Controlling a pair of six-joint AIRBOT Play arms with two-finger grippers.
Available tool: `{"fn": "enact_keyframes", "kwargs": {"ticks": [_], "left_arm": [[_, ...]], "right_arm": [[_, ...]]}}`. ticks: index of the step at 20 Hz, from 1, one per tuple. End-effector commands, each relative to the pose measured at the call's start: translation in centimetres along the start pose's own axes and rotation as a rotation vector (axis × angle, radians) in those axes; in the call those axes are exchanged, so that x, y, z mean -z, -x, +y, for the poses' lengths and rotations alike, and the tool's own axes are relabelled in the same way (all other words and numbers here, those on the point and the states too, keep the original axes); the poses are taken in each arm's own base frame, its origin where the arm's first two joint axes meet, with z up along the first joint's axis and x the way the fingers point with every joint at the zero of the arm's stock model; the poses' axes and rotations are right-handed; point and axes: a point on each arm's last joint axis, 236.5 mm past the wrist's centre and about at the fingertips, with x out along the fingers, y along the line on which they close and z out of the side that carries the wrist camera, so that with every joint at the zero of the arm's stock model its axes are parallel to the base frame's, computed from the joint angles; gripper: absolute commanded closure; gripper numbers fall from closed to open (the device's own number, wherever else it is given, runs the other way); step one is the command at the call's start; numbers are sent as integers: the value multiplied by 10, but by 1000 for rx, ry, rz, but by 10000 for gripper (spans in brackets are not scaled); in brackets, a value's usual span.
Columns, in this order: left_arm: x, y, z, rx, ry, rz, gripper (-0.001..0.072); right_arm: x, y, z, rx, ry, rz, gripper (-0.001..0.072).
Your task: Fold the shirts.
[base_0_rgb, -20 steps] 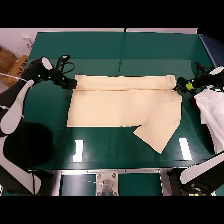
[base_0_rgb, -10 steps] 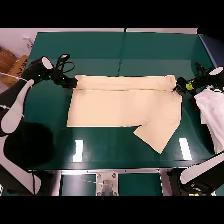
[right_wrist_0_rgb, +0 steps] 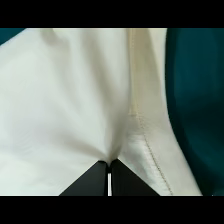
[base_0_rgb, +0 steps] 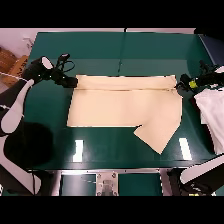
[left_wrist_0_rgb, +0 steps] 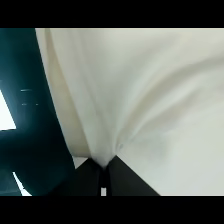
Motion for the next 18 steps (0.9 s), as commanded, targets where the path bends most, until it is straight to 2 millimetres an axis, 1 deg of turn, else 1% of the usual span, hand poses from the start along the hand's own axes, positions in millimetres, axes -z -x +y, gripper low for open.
{"fn": "enact_keyframes", "kwargs": {"ticks": [1,3,5,7,8,9,10,11,13,14,15,16,17,18], "left_arm": [[-1,0,-1,3,2,-2,681],[-1,0,-4,19,13,-3,681],[0,0,-6,26,17,1,680],[3,0,-8,32,24,14,680],[6,0,-9,36,41,26,660],[10,1,-10,41,51,43,316],[13,3,-12,46,69,62,61],[16,9,-14,56,80,89,57],[18,27,-15,73,87,132,57],[16,39,-14,78,112,148,58],[14,54,-12,81,148,161,59],[12,68,-10,84,185,173,176],[14,81,-10,93,196,194,499],[20,92,-13,99,186,226,683]], "right_arm": [[3,12,0,-1,-8,8,693],[8,5,-3,5,-13,19,693],[17,-5,-5,7,-20,43,692],[26,-11,-8,11,-30,66,692],[27,-11,-9,14,-29,68,680],[25,-9,-9,14,-29,63,540],[25,-3,-9,10,-28,68,380],[26,5,-7,4,-25,82,343],[31,24,-6,-8,-23,118,344],[36,32,-6,-12,-29,135,360],[42,38,-5,-16,-41,155,494],[49,44,-3,-19,-52,176,689],[57,49,0,-19,-51,193,692],[66,53,3,-19,-57,205,692]]}}
